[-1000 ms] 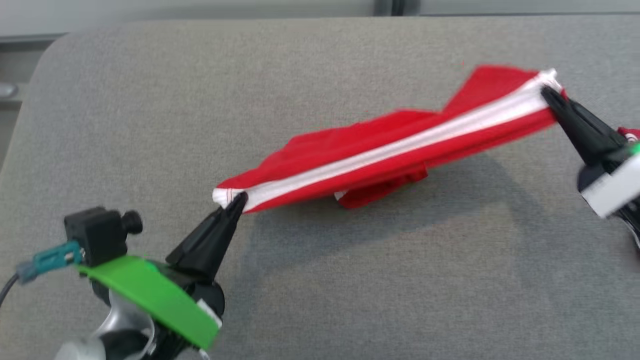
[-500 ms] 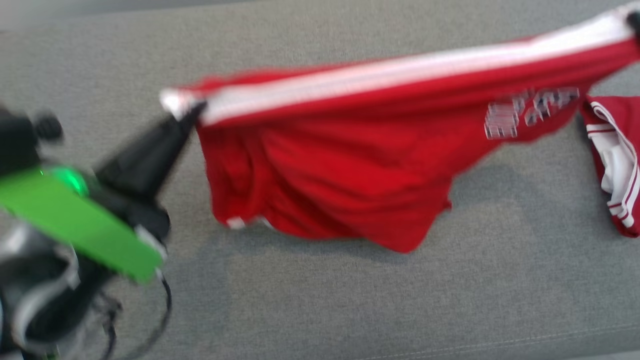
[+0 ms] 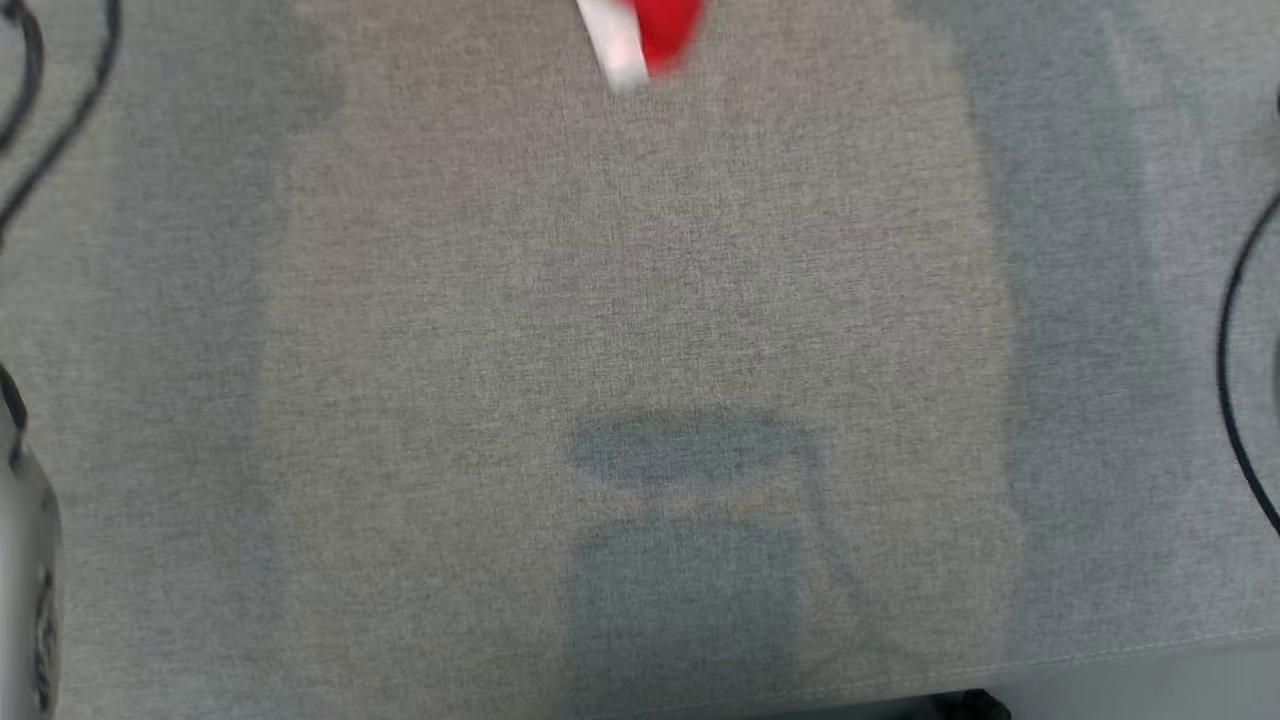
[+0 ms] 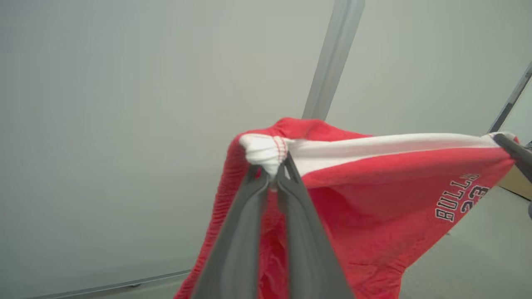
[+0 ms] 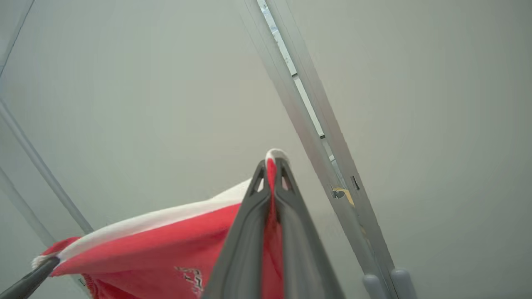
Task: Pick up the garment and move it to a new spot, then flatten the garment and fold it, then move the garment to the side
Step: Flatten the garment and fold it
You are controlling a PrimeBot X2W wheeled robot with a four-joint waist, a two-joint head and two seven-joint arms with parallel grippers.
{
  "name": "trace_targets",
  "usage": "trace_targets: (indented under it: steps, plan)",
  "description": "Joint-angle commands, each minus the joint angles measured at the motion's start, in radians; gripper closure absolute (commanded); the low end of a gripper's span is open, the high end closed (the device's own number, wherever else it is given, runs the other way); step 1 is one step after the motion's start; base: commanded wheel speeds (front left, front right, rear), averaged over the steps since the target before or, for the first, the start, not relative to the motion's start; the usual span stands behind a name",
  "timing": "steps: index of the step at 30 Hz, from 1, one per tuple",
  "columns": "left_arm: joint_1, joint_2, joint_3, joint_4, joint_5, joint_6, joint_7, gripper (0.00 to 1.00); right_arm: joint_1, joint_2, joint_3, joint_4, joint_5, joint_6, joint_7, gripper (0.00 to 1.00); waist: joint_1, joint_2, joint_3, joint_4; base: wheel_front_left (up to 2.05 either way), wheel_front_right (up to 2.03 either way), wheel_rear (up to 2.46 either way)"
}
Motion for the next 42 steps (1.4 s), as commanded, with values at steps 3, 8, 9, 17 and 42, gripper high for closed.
trace_targets:
  steps: [3,8,9,17,42]
  plan:
    - [-0.082,-0.021,-0.01,0.115,0.034,-0.044,-0.158,1.0,-0.072,0.063,-0.033,0.078,-0.041,0.0,-0.082,1.0,-0.0002,0.0,0.091,-0.009,0.0,0.0,0.0]
    - [-0.058,0.009,-0.086,0.23,0.025,-0.075,-0.243,1.0,-0.001,0.07,0.028,0.031,-0.004,0.0,-0.084,1.0,-0.0002,0.0,0.144,-0.029,0.0,0.0,0.0]
    - [-0.035,0.017,-0.107,0.236,0.01,-0.077,-0.258,1.0,0.034,0.059,0.041,0.005,0.015,0.0,-0.085,1.0,-0.0002,0.0,0.157,-0.033,0.0,0.0,0.0]
    - [0.289,0.162,-0.311,0.131,-0.175,-0.077,-0.463,1.0,0.476,-0.111,0.141,-0.274,0.205,0.0,-0.134,1.0,-0.0002,0.0,0.143,-0.049,0.0,0.0,0.0]
    - [1.258,0.188,-0.224,-0.427,-0.175,0.012,-0.526,1.0,1.393,-0.367,0.034,-0.712,0.429,-0.001,-0.205,1.0,-0.0002,0.0,-0.292,-0.052,0.0,0.0,0.0]
